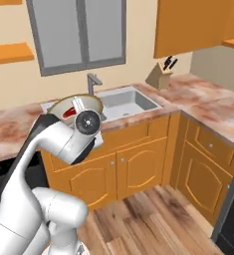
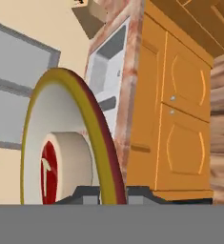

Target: Move the mug from next to the sink to the open cabinet. Then, move the bowl with the steak to the fridge to clear the area for faucet cleaning.

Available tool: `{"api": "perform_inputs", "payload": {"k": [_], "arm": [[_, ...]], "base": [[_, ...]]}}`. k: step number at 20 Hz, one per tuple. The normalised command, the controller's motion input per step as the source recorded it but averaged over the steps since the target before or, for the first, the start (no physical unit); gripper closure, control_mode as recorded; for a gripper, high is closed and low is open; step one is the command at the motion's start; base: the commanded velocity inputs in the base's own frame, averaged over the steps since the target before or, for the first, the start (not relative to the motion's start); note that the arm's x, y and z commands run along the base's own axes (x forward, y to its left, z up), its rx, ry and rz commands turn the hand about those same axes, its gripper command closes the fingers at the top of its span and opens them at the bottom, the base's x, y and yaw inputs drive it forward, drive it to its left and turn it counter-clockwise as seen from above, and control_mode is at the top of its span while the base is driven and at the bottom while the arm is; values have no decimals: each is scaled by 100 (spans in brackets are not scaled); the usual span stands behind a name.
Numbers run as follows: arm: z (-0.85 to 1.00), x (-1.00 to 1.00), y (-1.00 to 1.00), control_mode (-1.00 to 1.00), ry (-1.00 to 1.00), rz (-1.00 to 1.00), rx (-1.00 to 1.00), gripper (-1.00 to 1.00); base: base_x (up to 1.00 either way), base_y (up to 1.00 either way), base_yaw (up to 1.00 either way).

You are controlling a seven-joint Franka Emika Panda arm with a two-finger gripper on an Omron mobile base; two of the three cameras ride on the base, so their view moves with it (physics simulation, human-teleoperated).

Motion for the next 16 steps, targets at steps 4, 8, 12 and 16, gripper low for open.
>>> {"api": "perform_inputs", "payload": {"k": [4, 8, 12, 16], "arm": [[0, 0, 0, 100, 0, 0, 0, 100], [0, 0, 0, 100, 0, 0, 0, 100], [0, 0, 0, 100, 0, 0, 0, 100], [0, 0, 0, 100, 0, 0, 0, 100]], "base": [[-21, 6, -100], [-10, 2, -100], [0, 0, -100], [0, 0, -100]]}}
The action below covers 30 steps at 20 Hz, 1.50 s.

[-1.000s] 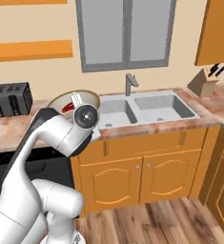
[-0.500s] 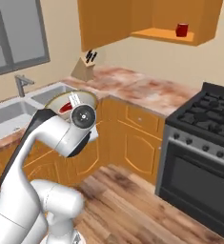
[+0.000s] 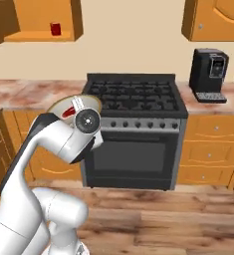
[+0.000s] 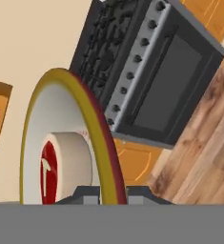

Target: Move the mug from next to the sink to the open cabinet. Then, move the bowl with the steak to the fridge to clear the area for faucet cleaning.

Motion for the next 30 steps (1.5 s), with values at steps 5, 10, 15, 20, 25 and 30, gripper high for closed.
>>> {"api": "perform_inputs", "payload": {"k": [5, 10, 15, 20, 25, 30], "arm": [[0, 0, 0, 100, 0, 0, 0, 100], [0, 0, 0, 100, 0, 0, 0, 100], [0, 0, 0, 100, 0, 0, 0, 100], [0, 0, 0, 100, 0, 0, 0, 100], [0, 0, 0, 100, 0, 0, 0, 100], [0, 0, 0, 100, 0, 0, 0, 100]], "base": [[0, 0, -100], [0, -4, -100], [-3, -51, -85], [60, -49, -66], [100, -4, -33], [100, 0, -30]]}}
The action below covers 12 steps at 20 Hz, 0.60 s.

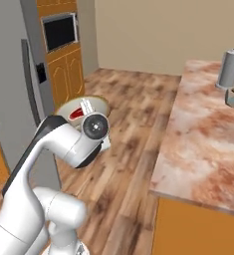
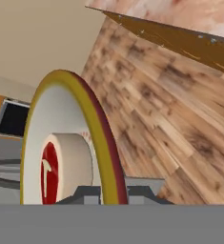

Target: Move the mug from next to the sink to the open cabinet. Then, move the bowl with the steak to the fridge to clear the area for faucet cleaning.

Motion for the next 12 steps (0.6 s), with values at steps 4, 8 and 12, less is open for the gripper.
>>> {"api": "perform_inputs", "payload": {"k": [4, 8, 12], "arm": [[0, 0, 0, 100, 0, 0, 0, 100], [0, 0, 0, 100, 0, 0, 0, 100], [0, 0, 0, 100, 0, 0, 0, 100]], "base": [[100, 11, -33], [100, 46, -34], [100, 20, -26]]}}
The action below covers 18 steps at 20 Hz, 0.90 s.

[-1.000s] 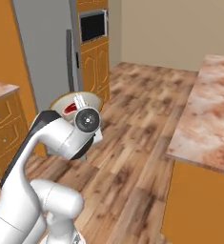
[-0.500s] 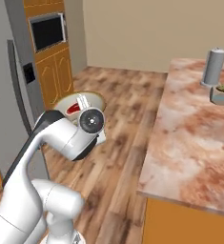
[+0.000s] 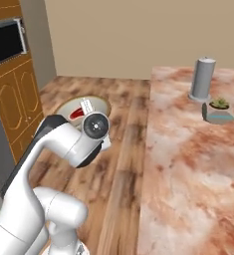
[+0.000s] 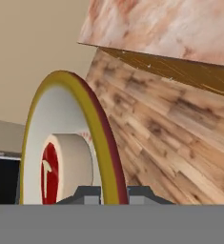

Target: Move the mug from next to the sink to the open cabinet. Then, move the bowl with the steak to the fridge to clear the area for faucet cleaning.

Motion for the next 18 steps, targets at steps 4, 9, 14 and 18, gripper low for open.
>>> {"api": "perform_inputs", "payload": {"k": [4, 9, 14, 18], "arm": [[0, 0, 0, 100, 0, 0, 0, 100], [0, 0, 0, 100, 0, 0, 0, 100], [0, 0, 0, 100, 0, 0, 0, 100], [0, 0, 0, 100, 0, 0, 0, 100]], "base": [[100, 36, -16], [100, 38, -1], [100, 42, 0], [96, 48, 6]]}}
